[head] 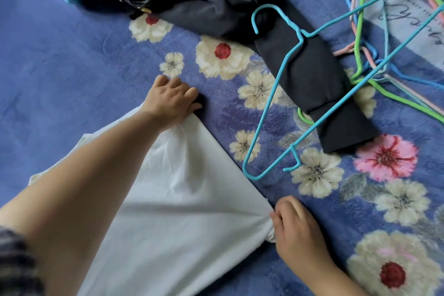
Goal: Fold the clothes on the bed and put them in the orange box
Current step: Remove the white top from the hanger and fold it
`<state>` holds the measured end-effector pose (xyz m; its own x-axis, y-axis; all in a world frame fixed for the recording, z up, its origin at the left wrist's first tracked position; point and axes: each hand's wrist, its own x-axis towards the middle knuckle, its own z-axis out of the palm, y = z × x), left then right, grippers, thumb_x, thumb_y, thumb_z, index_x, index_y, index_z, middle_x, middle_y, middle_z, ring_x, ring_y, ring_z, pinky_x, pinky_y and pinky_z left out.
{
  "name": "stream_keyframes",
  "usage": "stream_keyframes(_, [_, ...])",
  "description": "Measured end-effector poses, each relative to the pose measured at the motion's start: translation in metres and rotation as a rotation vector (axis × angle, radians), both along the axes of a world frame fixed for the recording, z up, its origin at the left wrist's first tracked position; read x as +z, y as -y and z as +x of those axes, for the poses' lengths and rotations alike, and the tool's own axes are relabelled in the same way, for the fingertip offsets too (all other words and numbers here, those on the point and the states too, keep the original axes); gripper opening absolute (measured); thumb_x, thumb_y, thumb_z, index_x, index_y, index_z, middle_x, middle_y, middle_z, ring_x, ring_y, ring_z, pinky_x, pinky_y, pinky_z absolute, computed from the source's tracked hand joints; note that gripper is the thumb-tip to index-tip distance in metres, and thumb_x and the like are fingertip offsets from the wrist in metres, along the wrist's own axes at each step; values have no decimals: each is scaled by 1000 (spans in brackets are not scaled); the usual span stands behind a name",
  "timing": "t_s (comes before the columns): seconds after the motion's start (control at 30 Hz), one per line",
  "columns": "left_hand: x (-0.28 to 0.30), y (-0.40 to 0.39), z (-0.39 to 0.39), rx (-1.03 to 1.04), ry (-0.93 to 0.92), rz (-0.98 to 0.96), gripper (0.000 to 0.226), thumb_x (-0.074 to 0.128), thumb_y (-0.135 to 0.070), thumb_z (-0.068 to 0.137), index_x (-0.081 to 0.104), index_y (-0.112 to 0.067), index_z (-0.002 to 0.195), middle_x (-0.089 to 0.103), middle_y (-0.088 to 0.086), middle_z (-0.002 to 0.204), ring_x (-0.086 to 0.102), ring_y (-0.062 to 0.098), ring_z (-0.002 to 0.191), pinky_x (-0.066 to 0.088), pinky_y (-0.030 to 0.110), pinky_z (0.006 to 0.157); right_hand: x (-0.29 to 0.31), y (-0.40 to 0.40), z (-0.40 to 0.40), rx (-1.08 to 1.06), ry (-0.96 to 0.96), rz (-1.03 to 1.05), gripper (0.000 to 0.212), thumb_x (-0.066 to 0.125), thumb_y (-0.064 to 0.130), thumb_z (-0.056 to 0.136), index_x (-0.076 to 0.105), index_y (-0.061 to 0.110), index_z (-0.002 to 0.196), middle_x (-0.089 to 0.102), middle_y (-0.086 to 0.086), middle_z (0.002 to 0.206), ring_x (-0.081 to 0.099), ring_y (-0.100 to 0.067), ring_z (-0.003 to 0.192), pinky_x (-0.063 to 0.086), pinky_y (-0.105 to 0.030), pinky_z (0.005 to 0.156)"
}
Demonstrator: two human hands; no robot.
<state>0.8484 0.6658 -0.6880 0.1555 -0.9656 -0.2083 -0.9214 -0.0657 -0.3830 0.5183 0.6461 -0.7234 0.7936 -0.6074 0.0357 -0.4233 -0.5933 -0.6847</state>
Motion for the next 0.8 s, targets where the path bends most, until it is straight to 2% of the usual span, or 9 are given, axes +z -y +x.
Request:
stream_keyframes(0.1, [2,9,-5,314,17,-65,44,41,-38,93,60,-5,72,61,12,68,57,29,75,29,38,80,4,1,7,-66,-84,-21,14,42,25,81,30,22,74,49,-2,60,39,-17,63,32,-29,61])
stream_keyframes(0.2, [1,9,-1,545,-113,-126,51,38,-43,97,66,0,90,64,19,93,49,33,101,19,39,90,11,8,12,-40,-140,-30,24,44,41,77,46,19,70,51,3,53,46,-14,53,27,-23,48])
stream_keyframes(0.27, [5,6,5,530,-125,-88,56,37,-46,96,68,0,90,65,18,94,49,33,101,24,39,89,15,11,15,30,-252,-90,36,42,51,71,51,18,59,50,3,46,49,-11,40,17,-17,44])
stream_keyframes(0.33, [11,7,14,554,-115,-69,59,37,-49,95,68,2,90,65,20,95,48,33,102,26,39,87,12,13,17,99,-315,-155,35,39,51,68,49,20,54,48,0,39,48,-12,32,13,-20,43])
stream_keyframes(0.5, [11,16,22,494,-93,-141,68,41,-56,88,62,9,86,61,26,88,49,37,99,21,43,86,4,21,14,237,-289,-94,31,42,45,72,47,18,59,47,0,35,48,-16,29,10,-24,43])
stream_keyframes(0.63, [7,10,-3,291,-266,-202,46,32,-34,84,60,1,72,59,20,74,58,37,78,38,46,84,18,22,16,171,-355,115,49,41,64,66,54,18,56,43,7,45,53,-15,42,10,-20,38])
stream_keyframes(0.7, [11,7,-12,186,-474,-76,46,29,-32,74,64,-3,75,62,16,74,61,33,75,42,42,83,26,22,20,148,-472,252,59,42,71,63,62,16,69,36,10,56,53,-17,61,22,-23,44])
stream_keyframes(0.73, [18,6,-18,205,-554,104,55,25,-37,68,66,-5,87,65,13,86,60,30,86,38,38,89,30,23,21,170,-521,282,57,48,70,68,63,16,76,34,10,60,48,-15,67,26,-25,50])
stream_keyframes(0.8, [30,7,-23,253,-496,446,56,34,-37,69,59,-15,114,59,3,112,51,21,111,22,36,105,33,25,25,186,-537,369,36,62,54,77,57,19,71,37,10,61,41,-9,63,29,-25,56])
